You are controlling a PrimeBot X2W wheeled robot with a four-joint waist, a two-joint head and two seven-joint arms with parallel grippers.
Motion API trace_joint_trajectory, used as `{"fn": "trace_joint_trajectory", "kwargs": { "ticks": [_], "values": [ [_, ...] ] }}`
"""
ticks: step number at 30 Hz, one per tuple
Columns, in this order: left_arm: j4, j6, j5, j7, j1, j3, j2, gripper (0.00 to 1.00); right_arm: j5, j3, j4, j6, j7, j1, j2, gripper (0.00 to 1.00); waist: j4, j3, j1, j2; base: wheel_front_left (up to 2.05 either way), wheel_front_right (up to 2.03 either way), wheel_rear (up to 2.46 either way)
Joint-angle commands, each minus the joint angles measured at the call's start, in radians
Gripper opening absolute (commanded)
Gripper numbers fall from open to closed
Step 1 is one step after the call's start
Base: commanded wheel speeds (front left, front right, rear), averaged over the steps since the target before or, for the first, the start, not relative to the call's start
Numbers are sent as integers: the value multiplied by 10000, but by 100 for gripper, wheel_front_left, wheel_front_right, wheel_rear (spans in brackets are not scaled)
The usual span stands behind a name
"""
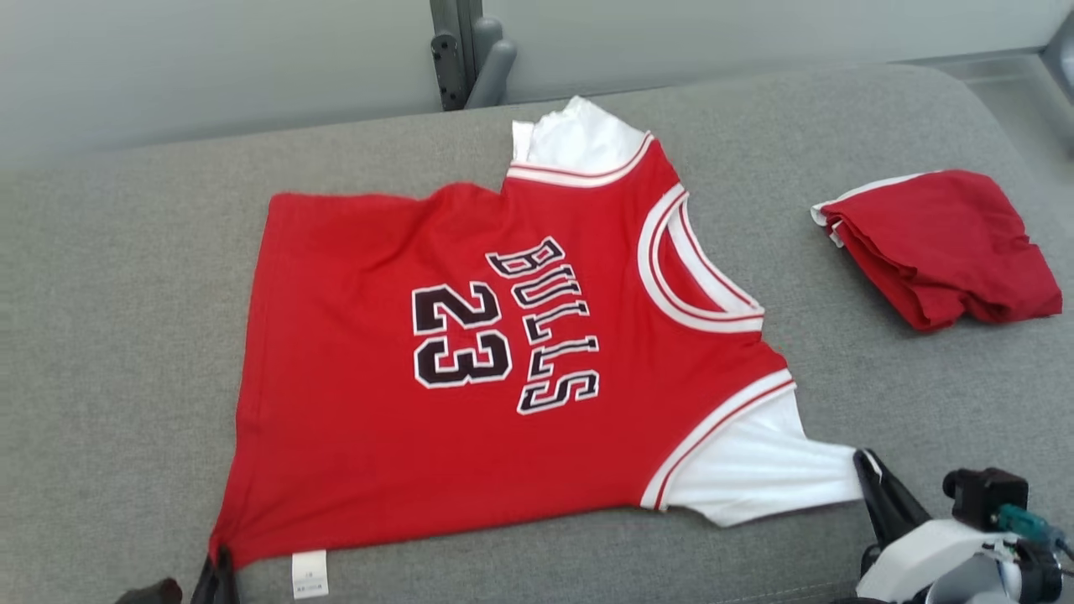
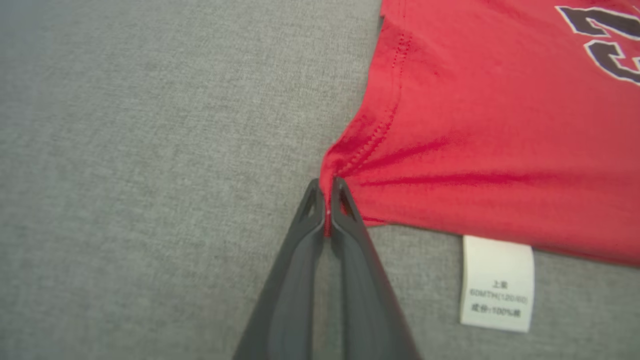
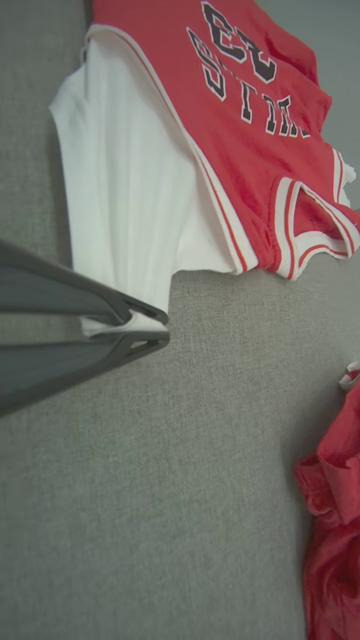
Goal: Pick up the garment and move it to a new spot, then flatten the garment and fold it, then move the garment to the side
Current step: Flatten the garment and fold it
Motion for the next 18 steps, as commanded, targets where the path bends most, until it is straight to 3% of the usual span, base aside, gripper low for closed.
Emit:
{"fn": "trace_joint_trajectory", "kwargs": {
  "ticks": [1, 10, 18],
  "values": [
    [78, 64, 10, 25, 363, 176, 169, 0, 104, -80, 115, -51, -30, 277, -158, 0, 83, -804, 1, 0, 0, 0, 0],
    [-566, -102, -618, 14, 1209, -467, 122, 0, 522, 250, -136, -48, -29, 1050, -298, 0, 365, -848, 1, 0, 0, 0, 0],
    [-1647, 50, -632, 14, -256, -1148, 94, 0, 452, 10, -748, -40, -29, -446, -423, 0, 550, -61, 1, 0, 0, 0, 0]
  ]
}}
